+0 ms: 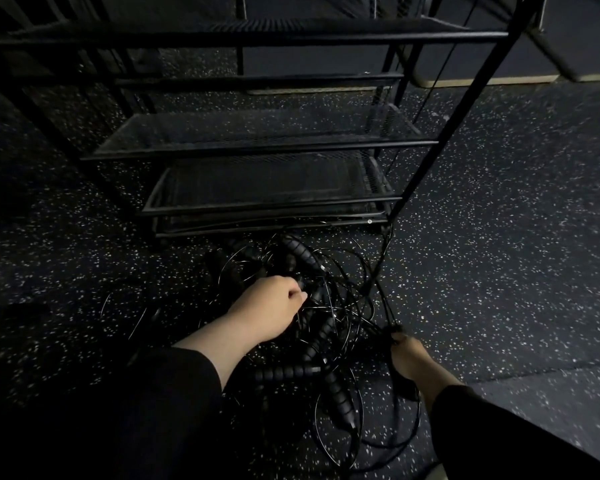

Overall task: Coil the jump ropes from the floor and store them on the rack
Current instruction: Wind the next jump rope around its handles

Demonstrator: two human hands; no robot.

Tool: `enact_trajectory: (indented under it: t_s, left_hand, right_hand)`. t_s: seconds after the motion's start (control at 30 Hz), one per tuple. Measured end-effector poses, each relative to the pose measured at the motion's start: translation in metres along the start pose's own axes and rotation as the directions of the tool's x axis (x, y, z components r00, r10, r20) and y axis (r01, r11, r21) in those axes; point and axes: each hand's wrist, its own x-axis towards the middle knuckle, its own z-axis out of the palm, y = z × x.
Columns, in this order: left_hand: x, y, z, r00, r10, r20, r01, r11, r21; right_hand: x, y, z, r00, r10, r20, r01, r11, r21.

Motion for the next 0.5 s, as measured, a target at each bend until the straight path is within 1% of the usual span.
enact_trajectory:
  t_s: [0.07, 0.17, 0.2, 0.23, 0.27, 0.3, 0.37, 0.47, 0.5]
  left_hand:
    - [0.001, -0.003, 0.0, 1.0, 0.003, -0.002, -0.003, 1.0, 0.001]
    - [0.001, -0.005, 0.0, 1.0, 0.005, 0.001, -0.005, 1.0, -0.01]
    - [0.002, -0.004, -0.001, 1.0, 0.003, 0.002, -0.003, 1.0, -0.018]
    - [0.002, -0.003, -0.002, 1.0, 0.004, 0.0, -0.004, 1.0, -0.029]
    - [0.001, -0.002, -0.003, 1.0, 0.004, -0.004, -0.004, 0.999, -0.04]
    - [0.0, 0.0, -0.004, 1.0, 0.006, -0.01, -0.007, 0.999, -0.05]
    - [-0.003, 0.004, -0.007, 1.0, 0.017, -0.016, -0.018, 0.998, -0.056]
    - [-0.008, 0.01, -0.011, 0.999, 0.033, -0.015, -0.034, 0.998, -0.057]
    - [-0.01, 0.013, -0.014, 0.999, 0.042, -0.021, -0.043, 0.998, -0.055]
  right_hand:
    - [-0.029, -0.019, -0.007, 1.0, 0.014, -0.005, -0.014, 0.999, -0.032]
    - [-0.047, -0.028, -0.009, 0.997, -0.024, -0.067, 0.022, 0.999, -0.027]
    - [-0.05, -0.029, -0.007, 0.994, -0.052, -0.099, 0.053, 0.999, 0.007]
    - [-0.054, -0.029, -0.005, 0.984, -0.11, -0.143, 0.119, 0.992, 0.053]
    - [-0.06, -0.029, -0.004, 0.958, -0.176, -0.227, 0.206, 0.972, 0.114]
    - [-0.066, -0.031, -0.006, 0.919, -0.232, -0.319, 0.286, 0.949, 0.135]
    - [-0.077, -0.037, -0.016, 0.849, -0.249, -0.467, 0.363, 0.915, 0.173]
    - [-0.104, -0.062, -0.04, 0.812, -0.232, -0.536, 0.37, 0.915, 0.163]
    - [-0.11, -0.072, -0.049, 0.814, -0.214, -0.54, 0.372, 0.906, 0.202]
